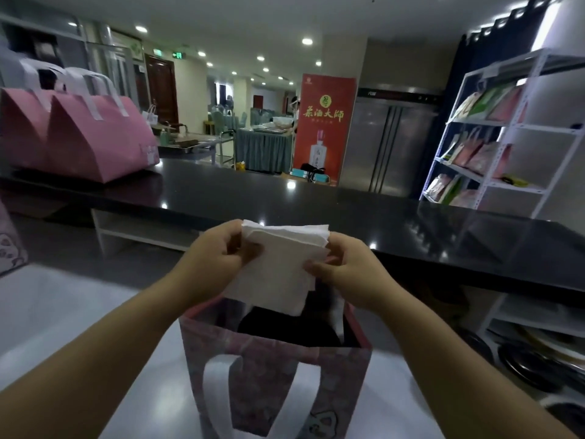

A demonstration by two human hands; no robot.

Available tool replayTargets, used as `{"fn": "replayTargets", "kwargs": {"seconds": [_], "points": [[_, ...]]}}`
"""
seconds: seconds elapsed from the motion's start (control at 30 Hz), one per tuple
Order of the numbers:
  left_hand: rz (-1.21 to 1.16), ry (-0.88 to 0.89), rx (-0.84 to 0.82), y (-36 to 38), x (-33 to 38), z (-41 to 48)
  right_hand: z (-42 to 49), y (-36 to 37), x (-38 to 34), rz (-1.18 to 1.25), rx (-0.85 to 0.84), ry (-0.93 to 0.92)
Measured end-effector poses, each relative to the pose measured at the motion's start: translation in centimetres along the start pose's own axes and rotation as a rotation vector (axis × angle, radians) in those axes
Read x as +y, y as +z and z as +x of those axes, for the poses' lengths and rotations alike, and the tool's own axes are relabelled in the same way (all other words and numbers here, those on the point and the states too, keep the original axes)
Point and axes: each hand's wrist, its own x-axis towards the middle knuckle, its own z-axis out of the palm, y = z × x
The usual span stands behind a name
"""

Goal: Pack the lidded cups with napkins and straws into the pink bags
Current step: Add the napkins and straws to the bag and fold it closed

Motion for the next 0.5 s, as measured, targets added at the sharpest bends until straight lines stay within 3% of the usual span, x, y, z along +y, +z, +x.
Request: {"fn": "replayTargets", "kwargs": {"seconds": [0.13, 0.23, 0.33, 0.43, 0.5], "points": [[0.036, 0.032, -0.072, -0.2, -1.5, 0.3, -0.3, 0.4, -0.1, -0.045, 0.145, -0.052], [0.300, 0.097, -0.141, -1.0, -2.9, 0.2, -0.4, 0.2, -0.1, -0.354, 0.216, -0.107], [0.604, 0.102, -0.162, -1.5, -4.1, 0.4, -0.1, 0.2, -0.4, -0.696, 0.184, -0.167], [0.646, 0.012, -0.250, -1.5, -5.0, 0.5, 1.2, 1.0, -0.1, -1.013, 0.176, -0.232], [0.579, 0.006, -0.260, -1.3, -5.4, 0.6, 2.1, 1.8, 0.2, -1.194, 0.109, -0.184]]}}
